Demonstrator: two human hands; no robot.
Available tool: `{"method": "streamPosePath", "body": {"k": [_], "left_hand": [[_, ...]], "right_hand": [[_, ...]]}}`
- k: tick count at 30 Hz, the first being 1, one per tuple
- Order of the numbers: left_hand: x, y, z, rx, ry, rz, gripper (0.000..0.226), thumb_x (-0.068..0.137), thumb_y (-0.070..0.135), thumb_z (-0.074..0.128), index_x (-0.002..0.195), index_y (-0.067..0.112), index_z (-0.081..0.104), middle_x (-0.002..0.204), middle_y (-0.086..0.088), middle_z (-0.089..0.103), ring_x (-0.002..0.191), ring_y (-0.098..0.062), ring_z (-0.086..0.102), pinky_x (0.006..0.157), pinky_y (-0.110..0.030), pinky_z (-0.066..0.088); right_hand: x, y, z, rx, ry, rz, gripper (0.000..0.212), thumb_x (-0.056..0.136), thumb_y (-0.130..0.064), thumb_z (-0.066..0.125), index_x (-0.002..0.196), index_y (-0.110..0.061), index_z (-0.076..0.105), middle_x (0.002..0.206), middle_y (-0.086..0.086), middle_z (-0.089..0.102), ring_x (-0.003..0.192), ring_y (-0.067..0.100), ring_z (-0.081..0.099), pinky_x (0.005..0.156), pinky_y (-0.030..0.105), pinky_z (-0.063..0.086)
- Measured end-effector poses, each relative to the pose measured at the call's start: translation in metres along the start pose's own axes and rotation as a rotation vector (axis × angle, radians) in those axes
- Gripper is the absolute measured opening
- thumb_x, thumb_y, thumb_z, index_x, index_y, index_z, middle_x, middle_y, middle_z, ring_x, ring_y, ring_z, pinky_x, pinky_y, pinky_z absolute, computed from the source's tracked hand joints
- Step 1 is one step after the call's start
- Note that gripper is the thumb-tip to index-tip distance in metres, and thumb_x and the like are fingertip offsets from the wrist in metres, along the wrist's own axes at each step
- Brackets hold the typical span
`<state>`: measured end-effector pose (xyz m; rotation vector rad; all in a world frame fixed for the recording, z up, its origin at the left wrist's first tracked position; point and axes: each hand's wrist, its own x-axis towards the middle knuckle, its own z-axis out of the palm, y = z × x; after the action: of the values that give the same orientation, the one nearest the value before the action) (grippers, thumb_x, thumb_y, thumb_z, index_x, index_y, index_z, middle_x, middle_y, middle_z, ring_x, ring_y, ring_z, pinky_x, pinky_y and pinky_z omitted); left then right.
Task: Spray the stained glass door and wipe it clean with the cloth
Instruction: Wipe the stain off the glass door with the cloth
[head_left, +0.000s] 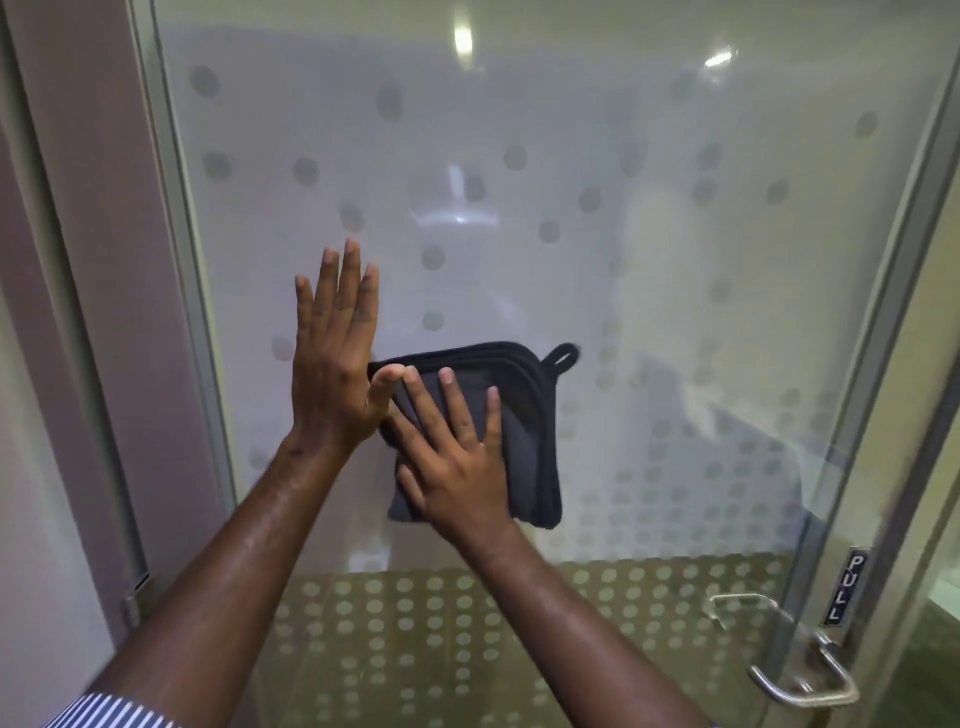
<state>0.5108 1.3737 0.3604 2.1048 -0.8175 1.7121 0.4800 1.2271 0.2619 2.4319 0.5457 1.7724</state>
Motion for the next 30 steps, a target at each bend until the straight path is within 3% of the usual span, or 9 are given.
{"method": "streamPosePath", "body": {"k": [4,6,11,14,18,22,26,30], "left_hand": [[0.000,-0.001,0.000,0.035,-0.025,0.001,0.099,0.097,0.071,0.004,0.156,-0.005,0.026,0.165,-0.029,0.019,0.156,-0.044,0.011,0.126,-0.063,0.006],[0.000,-0.003,0.001,0.066,-0.037,-0.013,0.096,0.098,0.069,0.007,0.156,-0.004,0.025,0.166,-0.028,0.017,0.156,-0.044,0.010,0.126,-0.063,0.006],[0.001,-0.003,0.002,0.108,-0.052,-0.019,0.090,0.101,0.065,0.011,0.156,-0.004,0.026,0.166,-0.028,0.017,0.156,-0.043,0.011,0.126,-0.062,0.005],[0.001,-0.002,0.002,0.109,-0.063,-0.029,0.091,0.100,0.066,0.009,0.156,-0.004,0.025,0.166,-0.028,0.016,0.157,-0.042,0.011,0.126,-0.062,0.005],[0.001,0.000,0.001,0.098,-0.063,-0.035,0.095,0.099,0.068,0.006,0.157,-0.004,0.024,0.166,-0.027,0.015,0.157,-0.041,0.010,0.127,-0.061,0.005],[0.001,0.001,-0.001,0.078,-0.079,-0.042,0.099,0.096,0.071,0.002,0.156,-0.005,0.025,0.166,-0.027,0.016,0.157,-0.040,0.010,0.127,-0.060,0.005],[0.001,0.001,-0.003,0.057,-0.081,-0.035,0.102,0.095,0.073,0.002,0.155,-0.006,0.025,0.166,-0.027,0.015,0.157,-0.040,0.011,0.128,-0.058,0.004],[0.001,0.000,-0.004,0.044,-0.078,-0.040,0.104,0.094,0.074,0.000,0.155,-0.007,0.025,0.166,-0.027,0.017,0.157,-0.039,0.012,0.127,-0.058,0.008]], "right_hand": [[0.000,0.045,-0.012,0.055,0.061,-0.021,0.070,0.087,-0.025,0.066,0.153,-0.026,0.046,0.164,0.006,0.033,0.157,0.033,0.019,0.126,0.058,-0.005],[-0.005,0.090,-0.023,0.005,0.110,0.158,0.073,0.086,-0.031,0.060,0.156,-0.031,0.039,0.166,0.005,0.027,0.157,0.029,0.016,0.125,0.060,-0.001],[-0.024,0.207,-0.060,0.003,0.315,0.836,0.065,0.096,-0.033,0.044,0.160,-0.029,0.032,0.171,0.006,0.019,0.158,0.031,0.014,0.122,0.068,0.009],[-0.019,0.226,-0.071,0.077,0.417,1.003,0.063,0.100,-0.030,0.043,0.161,-0.029,0.029,0.172,0.002,0.019,0.159,0.028,0.011,0.123,0.066,0.007],[0.002,0.203,-0.066,0.058,0.360,0.872,0.064,0.100,-0.029,0.044,0.161,-0.030,0.028,0.172,0.005,0.017,0.159,0.030,0.008,0.124,0.065,0.004],[0.046,0.133,-0.048,-0.016,0.241,0.550,0.064,0.096,-0.034,0.045,0.159,-0.027,0.035,0.169,0.010,0.024,0.157,0.038,0.015,0.122,0.070,0.009],[0.092,0.050,-0.033,-0.042,0.136,0.226,0.071,0.093,-0.035,0.052,0.160,-0.031,0.031,0.170,0.005,0.022,0.158,0.036,0.012,0.121,0.070,0.010],[0.131,0.034,-0.034,-0.076,0.089,0.072,0.070,0.096,-0.036,0.049,0.162,-0.032,0.026,0.172,0.002,0.017,0.159,0.032,0.007,0.121,0.069,0.008]]}}
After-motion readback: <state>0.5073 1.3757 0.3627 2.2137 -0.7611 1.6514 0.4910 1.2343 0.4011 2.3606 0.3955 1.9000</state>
